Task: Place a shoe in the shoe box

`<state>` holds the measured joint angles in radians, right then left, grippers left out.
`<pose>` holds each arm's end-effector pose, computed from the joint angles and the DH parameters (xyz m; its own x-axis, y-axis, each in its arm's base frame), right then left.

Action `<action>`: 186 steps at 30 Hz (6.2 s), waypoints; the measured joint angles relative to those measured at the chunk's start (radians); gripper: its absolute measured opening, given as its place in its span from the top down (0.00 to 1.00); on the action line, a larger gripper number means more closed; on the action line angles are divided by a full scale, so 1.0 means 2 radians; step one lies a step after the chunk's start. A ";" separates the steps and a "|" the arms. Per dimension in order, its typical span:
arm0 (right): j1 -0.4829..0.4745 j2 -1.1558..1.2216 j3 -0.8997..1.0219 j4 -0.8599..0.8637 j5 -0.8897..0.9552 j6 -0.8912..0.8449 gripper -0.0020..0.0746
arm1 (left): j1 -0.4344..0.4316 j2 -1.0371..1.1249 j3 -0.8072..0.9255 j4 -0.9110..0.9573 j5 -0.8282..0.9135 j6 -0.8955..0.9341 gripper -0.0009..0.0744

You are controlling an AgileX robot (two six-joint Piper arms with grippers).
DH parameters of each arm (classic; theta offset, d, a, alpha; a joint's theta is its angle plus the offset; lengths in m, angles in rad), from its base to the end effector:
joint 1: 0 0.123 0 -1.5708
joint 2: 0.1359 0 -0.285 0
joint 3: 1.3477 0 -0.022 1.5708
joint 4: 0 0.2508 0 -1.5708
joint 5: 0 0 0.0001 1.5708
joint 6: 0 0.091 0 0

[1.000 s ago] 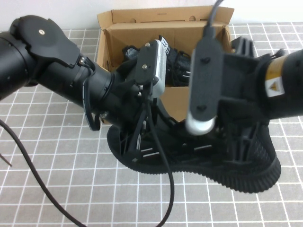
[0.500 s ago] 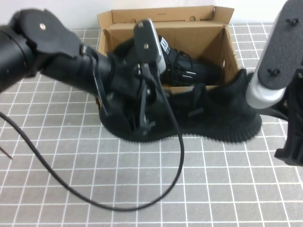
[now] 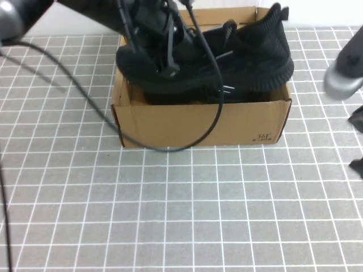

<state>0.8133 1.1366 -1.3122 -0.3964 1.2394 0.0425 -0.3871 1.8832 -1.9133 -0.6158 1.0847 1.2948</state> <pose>0.1628 0.1238 0.4128 -0.5077 -0.6625 -0.5508 -0.5803 0.7355 -0.3498 0.3712 -0.2016 0.3707 0.1186 0.7204 -0.6833 0.9416 0.1367 0.3076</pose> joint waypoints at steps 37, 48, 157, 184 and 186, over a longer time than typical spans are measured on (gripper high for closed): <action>0.000 -0.102 0.070 -0.051 -0.016 0.105 0.99 | 0.014 0.174 -0.122 -0.021 0.001 0.026 0.95; 0.000 -0.102 0.070 -0.045 -0.016 0.105 0.99 | 0.014 0.201 -0.122 -0.010 0.017 0.022 0.95; 0.000 -0.441 0.429 0.162 -0.432 0.133 0.99 | 0.018 -0.875 0.945 0.234 -0.537 -0.483 0.99; -0.016 -0.444 0.430 0.108 -0.388 0.132 1.00 | 0.018 -0.875 0.970 0.231 -0.495 -0.484 0.99; -0.052 -0.446 0.432 0.094 -0.396 0.132 0.99 | 0.018 -0.875 0.970 0.231 -0.495 -0.484 0.99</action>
<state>0.7083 0.2443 -0.4485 -0.2093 0.4470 0.3069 -0.3511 0.1332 0.0260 -0.1537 0.0938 0.3272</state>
